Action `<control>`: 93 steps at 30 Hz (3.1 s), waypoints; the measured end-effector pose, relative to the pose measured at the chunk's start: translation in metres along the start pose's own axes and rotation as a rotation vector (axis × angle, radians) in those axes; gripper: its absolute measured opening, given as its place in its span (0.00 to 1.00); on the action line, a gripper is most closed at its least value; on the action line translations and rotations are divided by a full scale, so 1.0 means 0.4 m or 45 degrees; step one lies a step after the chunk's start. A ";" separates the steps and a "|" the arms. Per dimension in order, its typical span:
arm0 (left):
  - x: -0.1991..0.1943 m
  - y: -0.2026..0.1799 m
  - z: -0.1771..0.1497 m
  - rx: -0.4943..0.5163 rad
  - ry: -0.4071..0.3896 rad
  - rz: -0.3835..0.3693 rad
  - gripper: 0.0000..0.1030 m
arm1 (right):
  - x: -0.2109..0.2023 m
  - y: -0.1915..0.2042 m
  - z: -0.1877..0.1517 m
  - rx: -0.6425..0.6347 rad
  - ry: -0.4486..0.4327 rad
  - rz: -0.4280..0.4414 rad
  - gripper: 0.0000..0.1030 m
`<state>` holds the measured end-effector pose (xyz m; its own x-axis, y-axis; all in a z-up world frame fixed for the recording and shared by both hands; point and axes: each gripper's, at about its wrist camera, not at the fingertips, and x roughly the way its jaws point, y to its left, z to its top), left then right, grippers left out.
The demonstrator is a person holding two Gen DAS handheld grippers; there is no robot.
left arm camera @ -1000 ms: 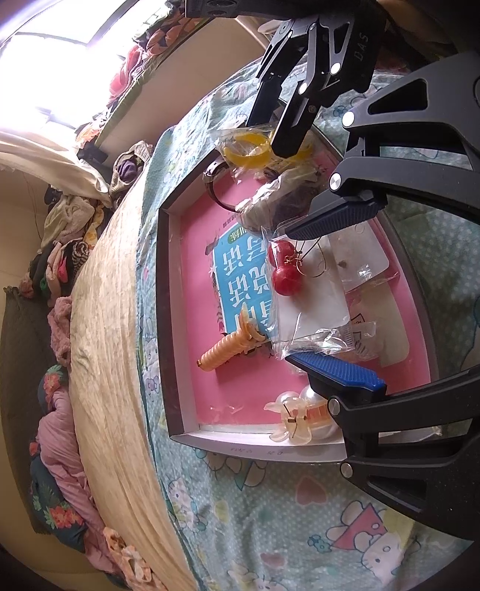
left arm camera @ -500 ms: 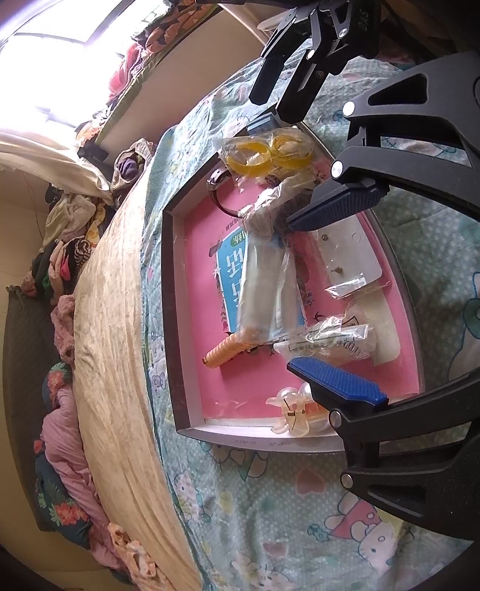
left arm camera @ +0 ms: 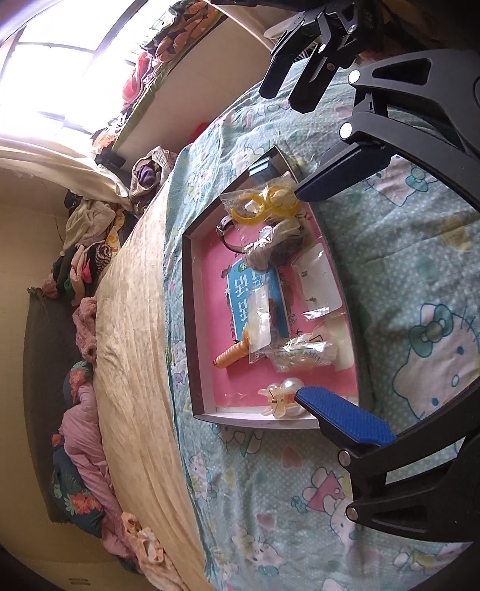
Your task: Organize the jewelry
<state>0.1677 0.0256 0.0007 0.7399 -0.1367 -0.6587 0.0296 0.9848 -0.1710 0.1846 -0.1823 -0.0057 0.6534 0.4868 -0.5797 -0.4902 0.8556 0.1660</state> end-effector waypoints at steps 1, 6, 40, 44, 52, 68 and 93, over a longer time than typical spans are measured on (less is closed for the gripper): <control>-0.011 -0.002 -0.007 -0.002 -0.005 0.000 0.91 | -0.011 0.004 -0.007 -0.008 -0.003 -0.001 0.96; -0.059 -0.022 -0.053 0.014 -0.027 0.020 0.91 | -0.059 0.021 -0.037 -0.008 -0.020 0.000 0.96; -0.135 -0.056 -0.192 -0.061 -0.028 0.054 0.91 | -0.130 0.052 -0.145 -0.081 0.029 -0.083 0.96; -0.141 -0.056 -0.190 -0.059 -0.035 0.051 0.91 | -0.126 0.056 -0.147 -0.085 0.038 -0.079 0.96; -0.150 -0.057 -0.184 -0.067 -0.048 0.032 0.91 | -0.123 0.064 -0.146 -0.094 0.046 -0.077 0.96; -0.155 -0.054 -0.182 -0.075 -0.051 0.034 0.91 | -0.123 0.063 -0.146 -0.091 0.044 -0.078 0.96; -0.139 -0.043 -0.193 -0.082 -0.017 0.046 0.91 | -0.125 0.045 -0.149 -0.076 0.045 -0.099 0.96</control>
<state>0.0741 0.0079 -0.0163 0.7488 -0.0993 -0.6553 -0.0404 0.9800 -0.1947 0.1086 -0.2016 -0.0212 0.6704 0.4120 -0.6171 -0.4732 0.8780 0.0720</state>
